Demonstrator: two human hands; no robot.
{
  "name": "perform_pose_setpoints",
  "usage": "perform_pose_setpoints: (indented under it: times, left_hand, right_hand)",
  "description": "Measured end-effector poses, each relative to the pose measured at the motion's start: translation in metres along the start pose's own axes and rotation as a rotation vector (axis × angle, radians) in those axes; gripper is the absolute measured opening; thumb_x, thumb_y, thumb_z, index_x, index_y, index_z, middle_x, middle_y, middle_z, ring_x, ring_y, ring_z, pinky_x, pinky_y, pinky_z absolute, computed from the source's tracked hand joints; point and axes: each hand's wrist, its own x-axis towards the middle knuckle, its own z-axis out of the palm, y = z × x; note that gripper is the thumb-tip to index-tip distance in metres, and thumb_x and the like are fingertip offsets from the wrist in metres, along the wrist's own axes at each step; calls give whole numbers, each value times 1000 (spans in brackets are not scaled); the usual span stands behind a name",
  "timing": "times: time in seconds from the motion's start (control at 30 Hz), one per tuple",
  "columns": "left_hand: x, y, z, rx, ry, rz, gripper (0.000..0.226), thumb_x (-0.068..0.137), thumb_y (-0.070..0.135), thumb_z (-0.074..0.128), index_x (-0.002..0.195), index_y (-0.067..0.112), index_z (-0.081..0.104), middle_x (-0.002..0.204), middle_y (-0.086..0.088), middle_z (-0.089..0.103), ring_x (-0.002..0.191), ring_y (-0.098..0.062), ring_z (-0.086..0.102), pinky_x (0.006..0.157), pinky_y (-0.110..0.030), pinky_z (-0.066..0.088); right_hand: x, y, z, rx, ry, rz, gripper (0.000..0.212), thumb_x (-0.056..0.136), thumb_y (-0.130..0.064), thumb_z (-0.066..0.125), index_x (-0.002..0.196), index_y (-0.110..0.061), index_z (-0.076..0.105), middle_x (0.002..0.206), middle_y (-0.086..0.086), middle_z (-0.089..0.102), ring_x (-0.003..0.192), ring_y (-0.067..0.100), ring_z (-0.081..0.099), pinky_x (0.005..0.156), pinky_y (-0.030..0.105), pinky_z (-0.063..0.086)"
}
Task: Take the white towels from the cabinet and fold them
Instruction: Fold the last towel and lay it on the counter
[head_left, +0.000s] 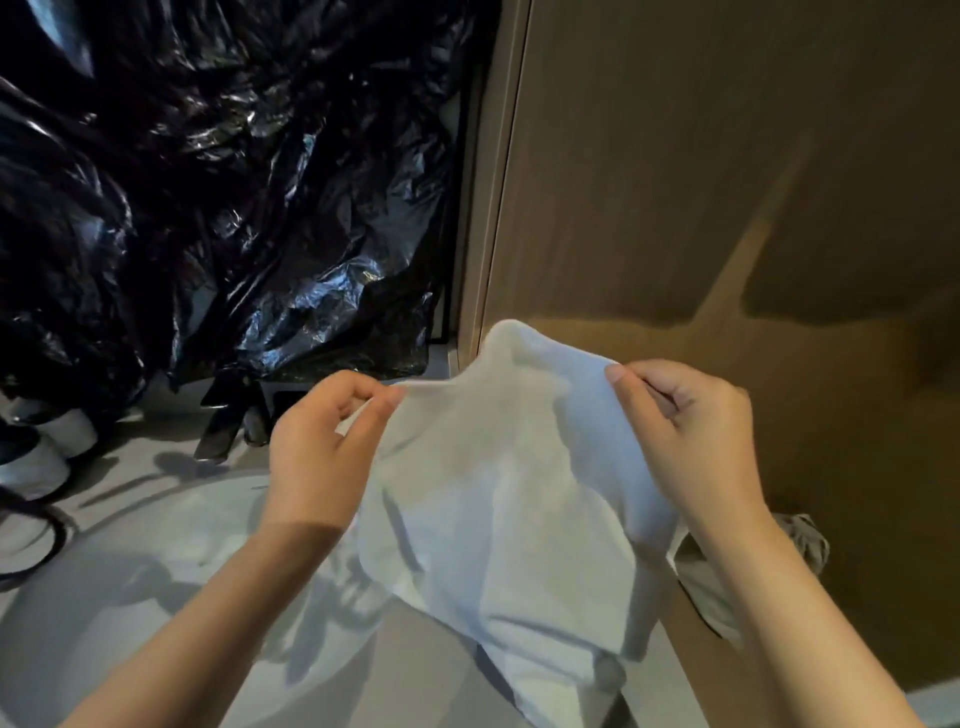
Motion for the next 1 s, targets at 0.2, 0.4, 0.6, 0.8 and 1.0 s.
perform_pose_setpoints:
  times: [0.2,0.4,0.6,0.8,1.0]
  left_hand:
    - [10,43,-6,-86,-56,138,18,82,17,74,88,32,65,80,10,61,80,-2,57,69,-6,41]
    - [8,29,13,8,-386,194,48,81,21,75,124,36,60,114,28,57,88,18,52,75,0,37]
    - [5,33,29,-43,-593,283,55,95,16,60,141,40,41,103,34,58,95,20,52,83,-2,36]
    - [13,30,36,-85,-655,269,29,94,15,61,117,31,67,103,22,68,103,4,60,87,-10,44]
    - [14,22,34,21,-606,311,14,90,25,58,84,28,70,90,15,62,90,-5,59,74,-10,40]
  right_hand:
    - [11,-11,2,-6,-57,-118,28,94,-40,56,82,-22,74,69,-9,67,69,6,63,59,20,50]
    - [1,-2,22,37,-294,-130,33,95,-43,52,76,-20,66,68,-5,63,68,12,61,62,40,49]
    - [-5,-6,25,108,-442,-103,28,98,-41,50,88,-24,70,81,-7,69,81,15,65,72,44,53]
    - [-9,-8,18,146,-409,-93,18,96,-31,61,81,-31,72,72,-15,66,71,11,62,62,28,46]
    - [-13,-2,17,134,-387,-10,14,91,-35,66,81,-28,74,78,-15,70,80,10,66,71,33,54]
